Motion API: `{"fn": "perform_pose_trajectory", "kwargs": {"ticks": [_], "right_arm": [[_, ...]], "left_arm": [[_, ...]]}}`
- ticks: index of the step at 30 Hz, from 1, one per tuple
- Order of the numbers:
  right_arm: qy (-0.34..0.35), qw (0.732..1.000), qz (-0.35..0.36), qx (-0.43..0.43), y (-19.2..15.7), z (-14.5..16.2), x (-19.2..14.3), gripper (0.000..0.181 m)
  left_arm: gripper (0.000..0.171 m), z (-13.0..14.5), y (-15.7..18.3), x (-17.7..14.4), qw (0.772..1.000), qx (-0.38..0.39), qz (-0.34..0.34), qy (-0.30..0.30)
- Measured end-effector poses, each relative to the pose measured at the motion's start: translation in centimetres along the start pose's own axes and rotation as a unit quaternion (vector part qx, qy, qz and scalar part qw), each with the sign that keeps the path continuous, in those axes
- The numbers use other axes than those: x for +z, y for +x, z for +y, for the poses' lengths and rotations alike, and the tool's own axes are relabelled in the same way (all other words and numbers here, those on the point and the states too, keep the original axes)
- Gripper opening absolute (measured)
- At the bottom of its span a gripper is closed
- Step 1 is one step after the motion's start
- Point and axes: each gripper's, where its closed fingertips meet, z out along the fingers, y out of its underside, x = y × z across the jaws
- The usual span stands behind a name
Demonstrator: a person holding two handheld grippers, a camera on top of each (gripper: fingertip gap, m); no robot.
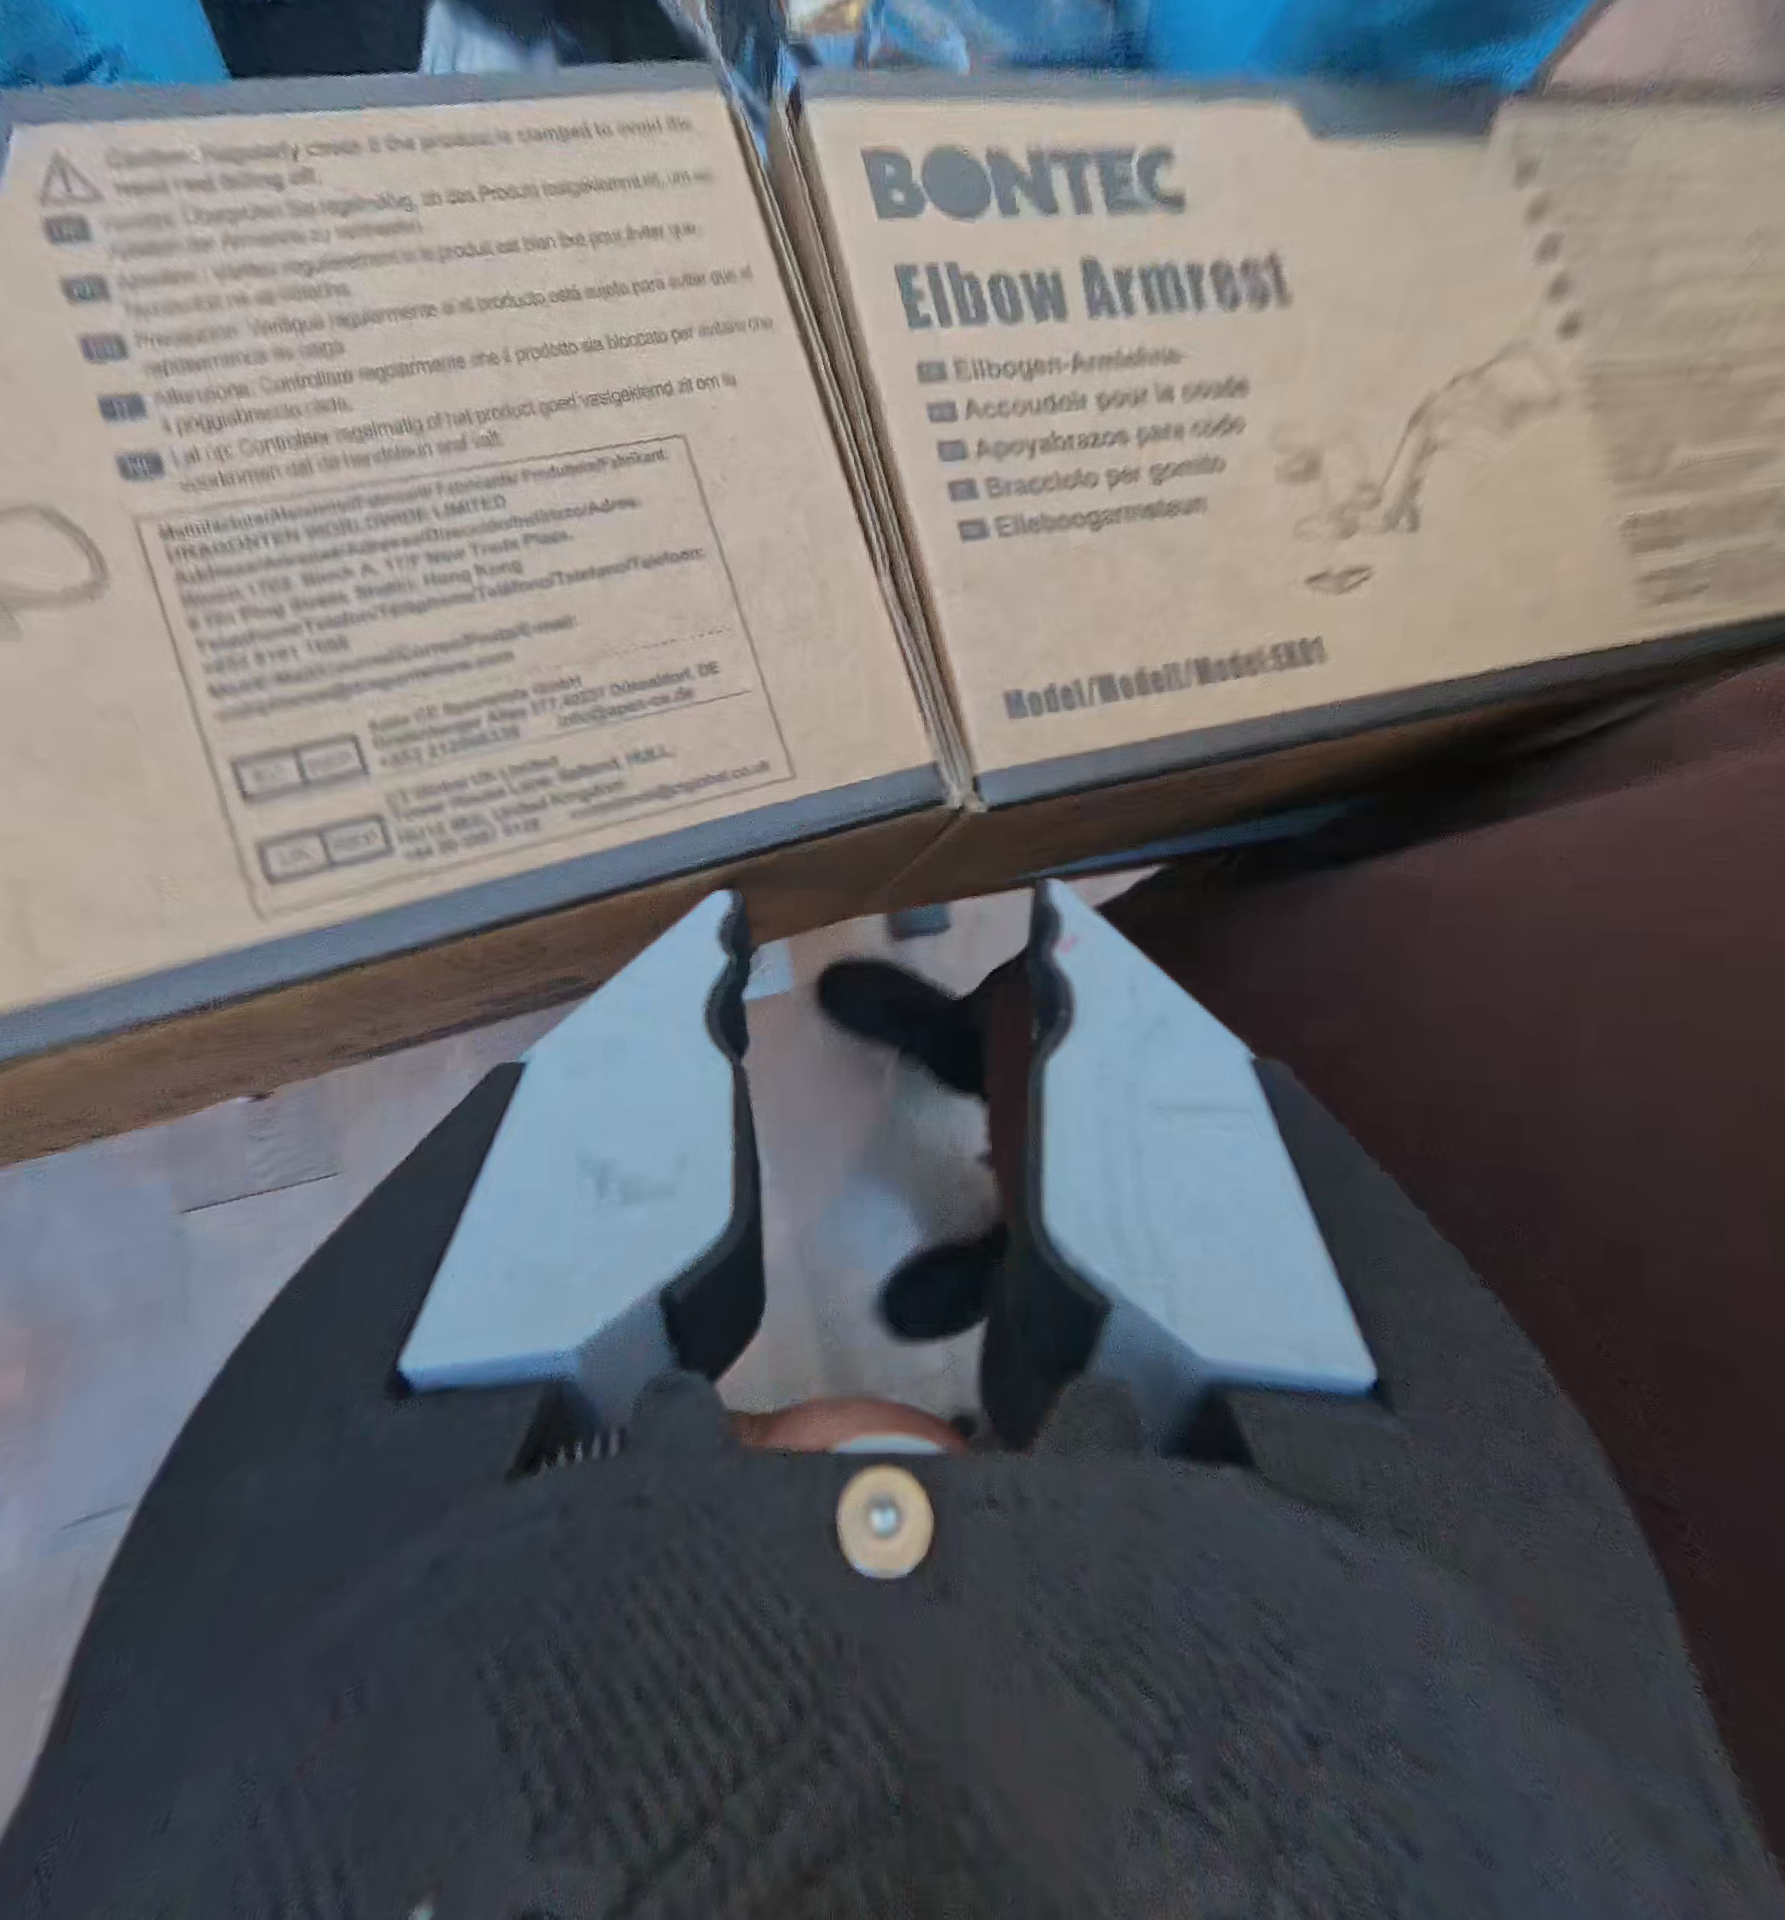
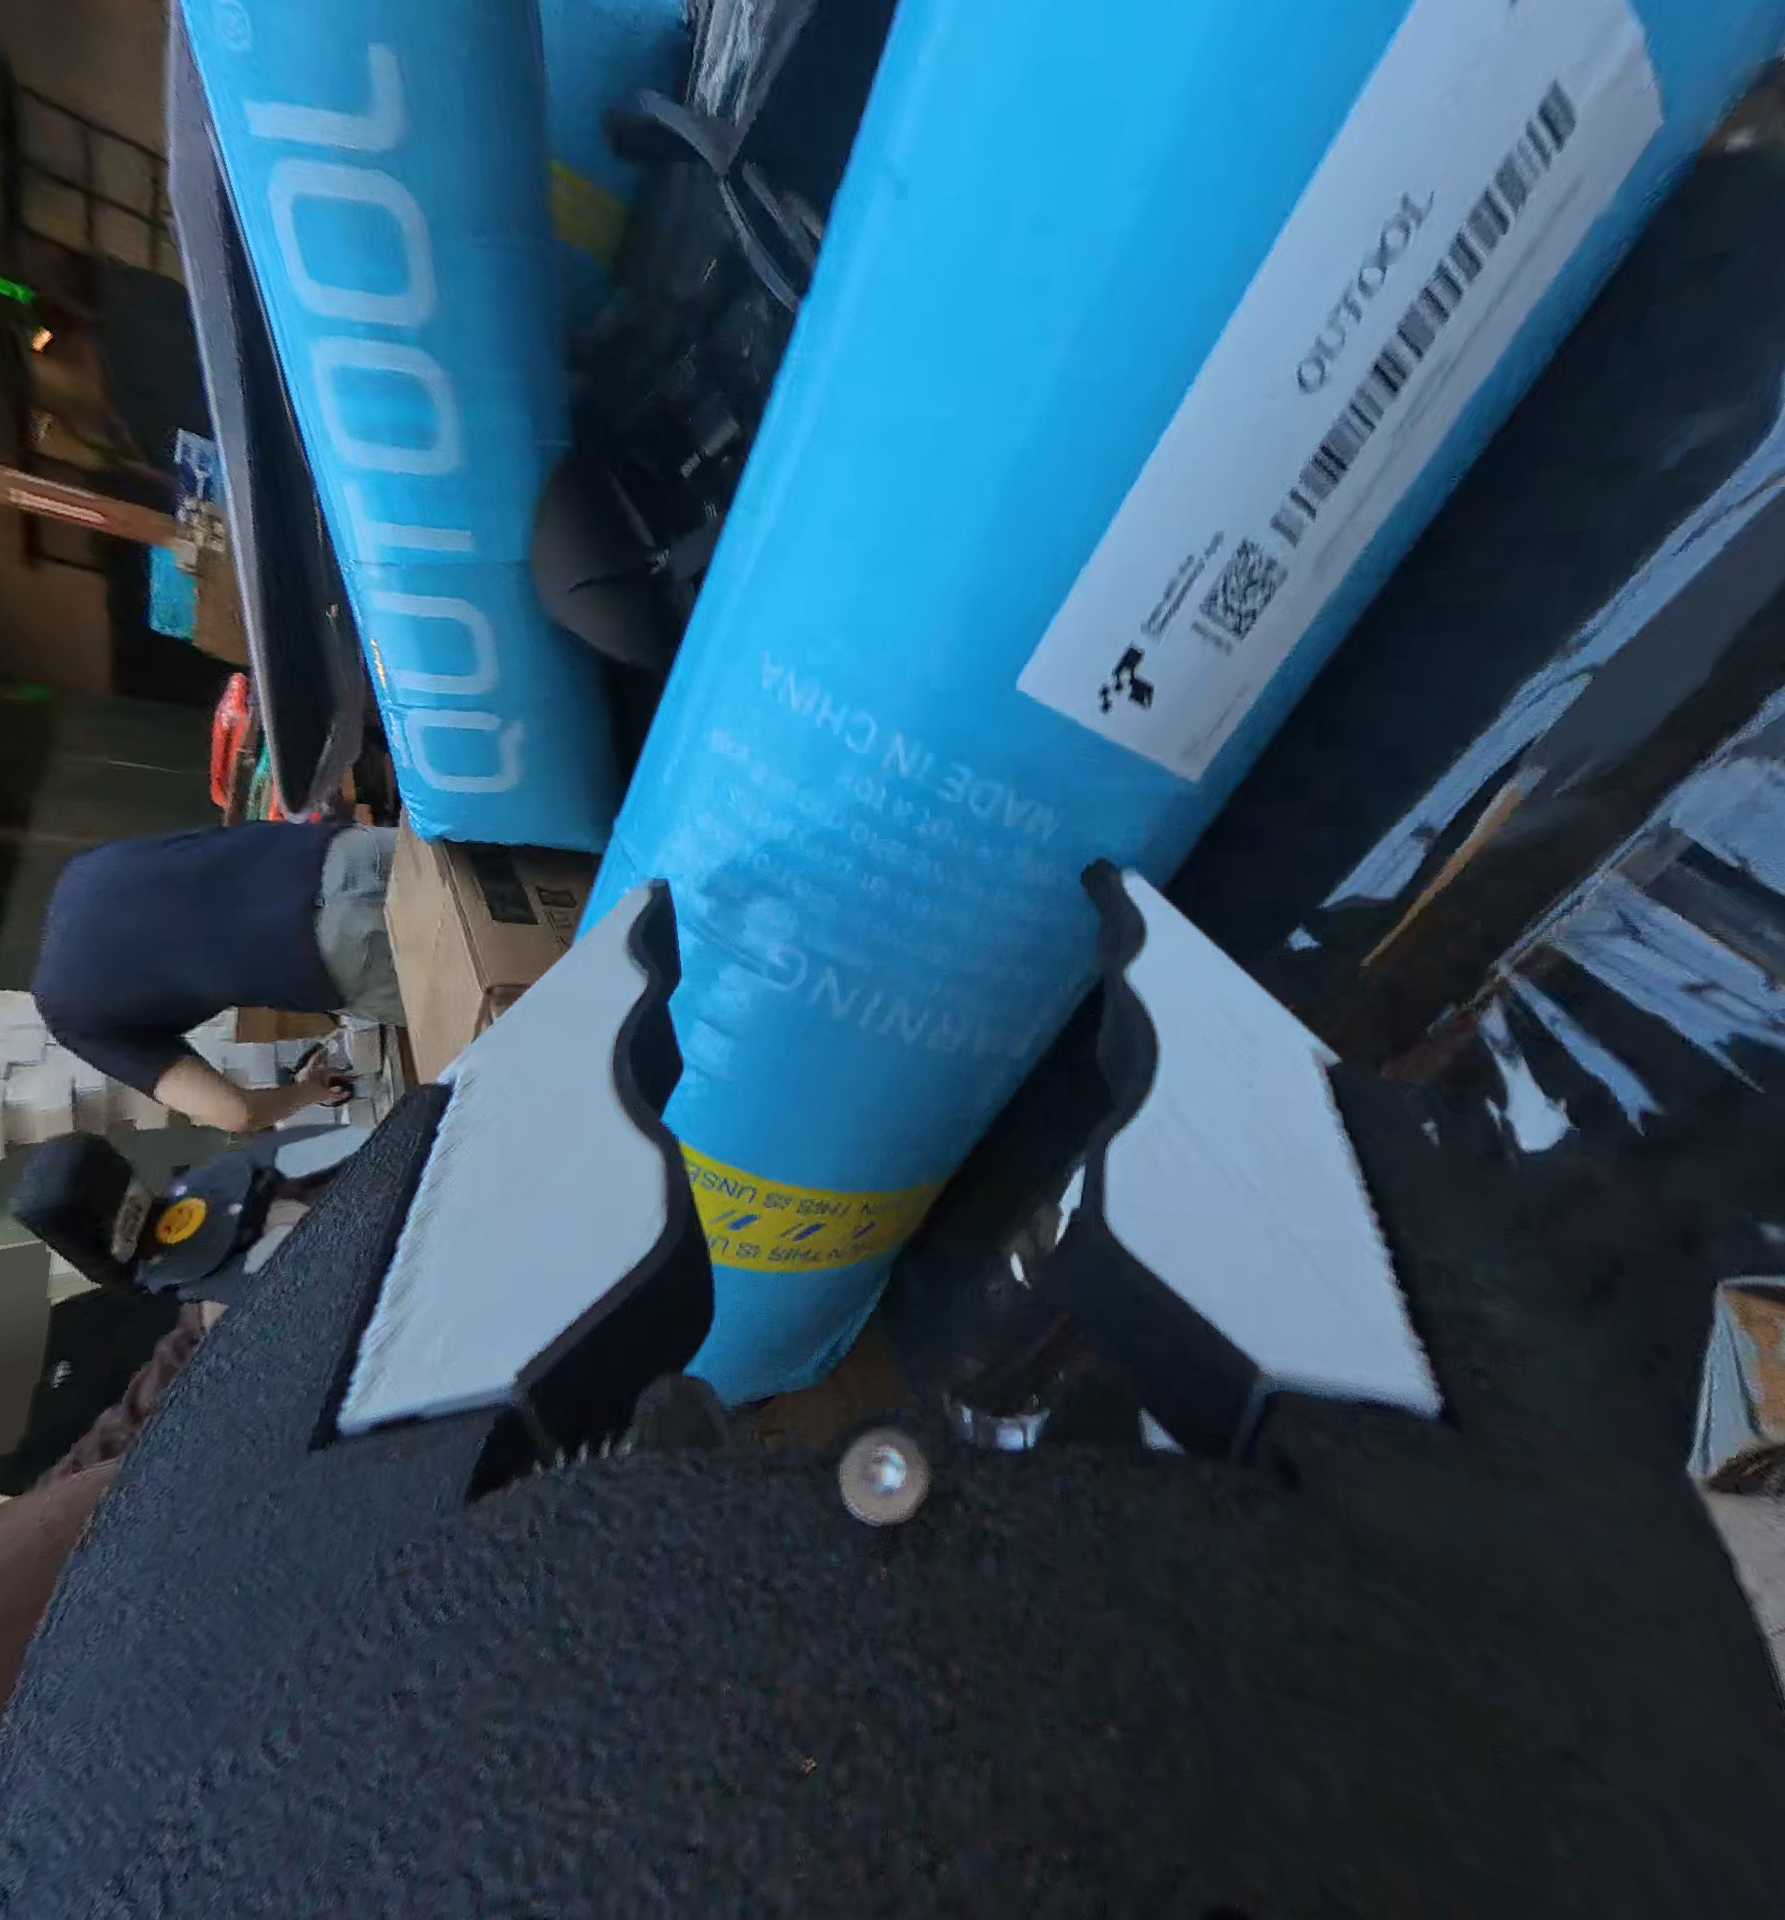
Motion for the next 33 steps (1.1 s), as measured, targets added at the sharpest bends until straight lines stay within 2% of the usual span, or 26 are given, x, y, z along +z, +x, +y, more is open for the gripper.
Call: {"fn": "perform_pose_trajectory", "kwargs": {"ticks": [2,3,4,6,9,11,14,16,19,20,21,23,24,27,30,33], "right_arm": [[-0.015,1.000,-0.008,0.010,0.0,1.7,0.2,0.085],[-0.019,0.999,-0.020,0.018,-0.3,2.3,0.1,0.084],[-0.026,0.999,-0.030,0.025,-0.4,3.1,0.1,0.084],[-0.036,0.996,-0.065,0.050,-1.2,4.3,0.5,0.085],[-0.027,0.990,-0.105,0.088,-1.8,4.7,2.0,0.100],[-0.032,0.994,-0.087,0.055,-2.4,4.3,2.6,0.100],[-0.056,0.997,-0.022,-0.040,-3.3,3.8,3.0,0.104],[-0.063,0.992,0.022,-0.109,-3.8,3.2,3.0,0.103],[-0.062,0.976,0.084,-0.189,-4.3,2.3,2.5,0.097],[-0.063,0.971,0.102,-0.208,-4.5,2.1,2.2,0.096],[-0.058,0.964,0.124,-0.230,-4.6,1.7,1.9,0.092],[-0.054,0.943,0.173,-0.281,-4.7,1.0,1.4,0.086],[-0.058,0.935,0.185,-0.297,-4.9,1.0,1.3,0.081],[-0.073,0.934,0.178,-0.301,-5.2,1.3,1.4,0.066],[-0.077,0.943,0.166,-0.277,-4.9,1.4,1.4,0.073],[-0.077,0.940,0.181,-0.280,-4.7,1.4,0.8,0.070]], "left_arm": [[0.042,0.7,0.5,-0.3,0.996,0.055,0.024,-0.059],[0.032,0.4,1.6,-1.0,0.994,0.066,0.061,-0.057],[0.035,0.0,2.2,-1.6,0.993,0.062,0.087,-0.053],[0.058,-0.6,2.3,-2.3,0.992,0.024,0.114,-0.049],[0.061,-2.8,2.7,-2.8,0.988,-0.035,0.153,0.010],[0.060,-4.1,2.9,-2.5,0.984,-0.060,0.164,0.033],[0.061,-5.1,3.7,-1.8,0.985,-0.055,0.162,0.040],[0.062,-5.5,1.9,-0.9,0.995,-0.048,0.084,0.032],[0.064,-6.8,0.8,-0.7,0.998,-0.042,0.023,0.049],[0.063,-7.3,-0.6,-0.7,0.996,-0.052,-0.032,0.059],[0.058,-7.6,-2.7,-1.0,0.990,-0.060,-0.107,0.065],[0.054,-8.2,-6.7,-2.4,0.960,-0.071,-0.262,0.073],[0.055,-8.8,-7.6,-3.0,0.947,-0.070,-0.303,0.083],[0.057,-10.4,-9.1,-4.2,0.922,-0.077,-0.362,0.116],[0.060,-10.9,-9.3,-4.3,0.918,-0.084,-0.366,0.128],[0.060,-10.8,-9.3,-4.5,0.916,-0.083,-0.369,0.131]]}}
